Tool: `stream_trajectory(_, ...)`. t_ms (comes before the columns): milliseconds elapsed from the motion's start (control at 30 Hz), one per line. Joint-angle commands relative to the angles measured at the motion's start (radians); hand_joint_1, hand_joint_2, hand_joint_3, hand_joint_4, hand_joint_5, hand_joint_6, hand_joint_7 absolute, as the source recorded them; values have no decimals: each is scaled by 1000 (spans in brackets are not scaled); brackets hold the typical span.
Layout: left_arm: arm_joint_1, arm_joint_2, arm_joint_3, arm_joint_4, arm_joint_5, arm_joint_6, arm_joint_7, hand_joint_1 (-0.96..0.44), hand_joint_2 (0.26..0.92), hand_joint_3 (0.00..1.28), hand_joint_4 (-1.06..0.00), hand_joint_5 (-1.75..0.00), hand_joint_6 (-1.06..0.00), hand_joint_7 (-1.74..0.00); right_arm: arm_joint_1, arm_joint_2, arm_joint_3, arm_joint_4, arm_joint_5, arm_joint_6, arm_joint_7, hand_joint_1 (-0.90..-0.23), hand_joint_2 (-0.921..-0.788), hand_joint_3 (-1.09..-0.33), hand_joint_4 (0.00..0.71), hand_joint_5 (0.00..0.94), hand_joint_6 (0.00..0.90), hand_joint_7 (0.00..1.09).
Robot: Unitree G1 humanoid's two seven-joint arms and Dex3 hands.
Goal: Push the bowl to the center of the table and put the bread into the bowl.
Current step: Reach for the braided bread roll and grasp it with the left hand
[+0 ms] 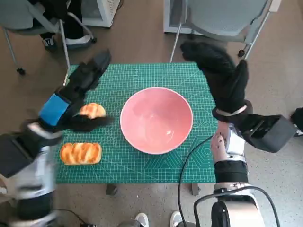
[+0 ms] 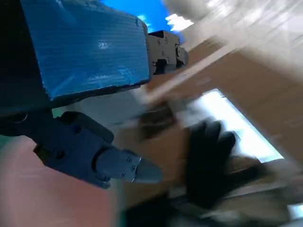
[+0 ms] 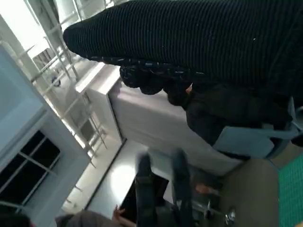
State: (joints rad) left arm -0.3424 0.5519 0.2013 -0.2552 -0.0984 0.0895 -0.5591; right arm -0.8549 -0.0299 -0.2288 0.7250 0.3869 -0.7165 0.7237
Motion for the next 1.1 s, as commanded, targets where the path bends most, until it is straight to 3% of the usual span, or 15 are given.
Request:
stream_trajectory(33,177,194,33,-489,333,416,-1,-253,625,20,1,1,-112,-58,45,2,12,-15,-8,18,-23,-701,-921,-858,127,3,201,64)
stream_trajectory(200,235,149,78,-488,332,347,26,-240,642,27,1,1,-158,-82,41,2,11,-12,-4,22,-23,-697,-921,-862,127,3,198,66)
stream_trajectory(733,319,201,54,-581,418,524,-10,-193,654,36,-72,-26,-237,-128,27,0,19,-4,4,30,-26,-696,-921,-864,127,2,192,74)
stream_trajectory(867,331,278,6,-619,483,646,-61,-217,650,39,-82,-19,-252,-107,27,0,19,1,7,33,-21,-696,-921,-864,128,2,191,76)
stream_trajectory(1100,315,326,-105,-638,564,769,-79,-237,651,45,-87,-6,-273,-67,27,-5,18,5,11,37,-17,-697,-921,-865,128,2,188,80)
